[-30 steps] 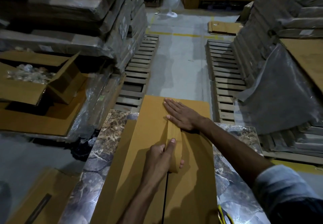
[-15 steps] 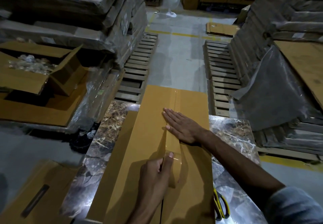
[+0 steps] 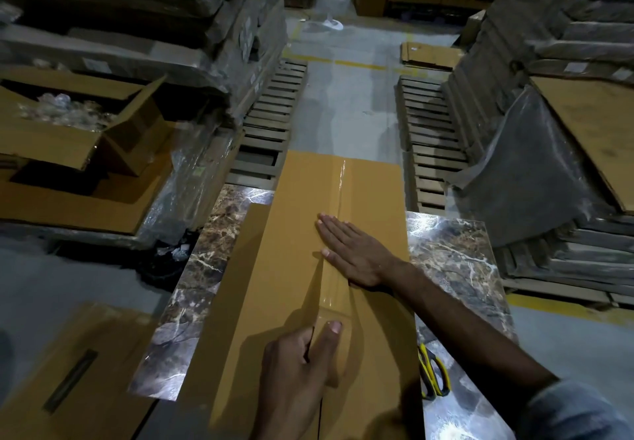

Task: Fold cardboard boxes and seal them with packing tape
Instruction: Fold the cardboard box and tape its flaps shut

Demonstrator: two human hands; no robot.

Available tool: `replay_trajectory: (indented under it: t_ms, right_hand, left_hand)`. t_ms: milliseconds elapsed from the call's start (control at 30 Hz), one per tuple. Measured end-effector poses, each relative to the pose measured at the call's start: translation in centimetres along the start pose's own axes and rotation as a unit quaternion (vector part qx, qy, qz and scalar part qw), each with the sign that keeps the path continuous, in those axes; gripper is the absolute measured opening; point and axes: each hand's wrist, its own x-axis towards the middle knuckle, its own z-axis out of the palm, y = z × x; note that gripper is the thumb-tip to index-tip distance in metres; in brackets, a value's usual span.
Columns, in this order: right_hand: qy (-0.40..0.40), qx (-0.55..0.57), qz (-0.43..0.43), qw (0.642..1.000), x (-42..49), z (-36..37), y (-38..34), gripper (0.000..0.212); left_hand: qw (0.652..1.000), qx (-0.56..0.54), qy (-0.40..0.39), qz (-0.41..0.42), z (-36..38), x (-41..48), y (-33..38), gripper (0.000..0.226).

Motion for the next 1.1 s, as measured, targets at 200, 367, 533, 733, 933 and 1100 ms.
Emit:
replay_trajectory:
  t_ms: [200,367,533,733,933,1100]
  right_hand:
    - [0.0,-0.016,0.01,1.0,-0.1,0.2,-0.3,0.071]
    - [0.005,-0.014,0.033,0.999,0.0,0.1,-0.8,0.07]
    - [0.03,0.015,0.072,0.997,-2.1,1.6,-3.3,0.071]
    - [0.038,0.017,0.082,0.996,-3.5,2.7,-4.7,0.07]
    - [0.031,0.026,0.073,0.997,-3.9,2.2,-4.8,0.067]
    - [0.026,0.019,0.069,0.997,-3.9,2.2,-4.7,0.066]
  left_hand:
    - [0.998,-0.05,0.019,0.012,0.2,-1.0,1.0,0.055]
    - [0.997,-0.071,0.032,0.02,0.8,-2.1,-0.5,0.047]
    - [0.997,-0.027,0.06,0.049,0.9,-2.9,-0.3,0.045]
    - [0.998,-0.038,0.043,0.004,0.4,-4.2,0.6,0.052]
    - [0.995,-0.075,0.066,-0.02,-0.2,-7.6,0.4,0.069]
    - [0.989,-0.079,0.104,-0.065,-0.1,-12.9,-0.7,0.065]
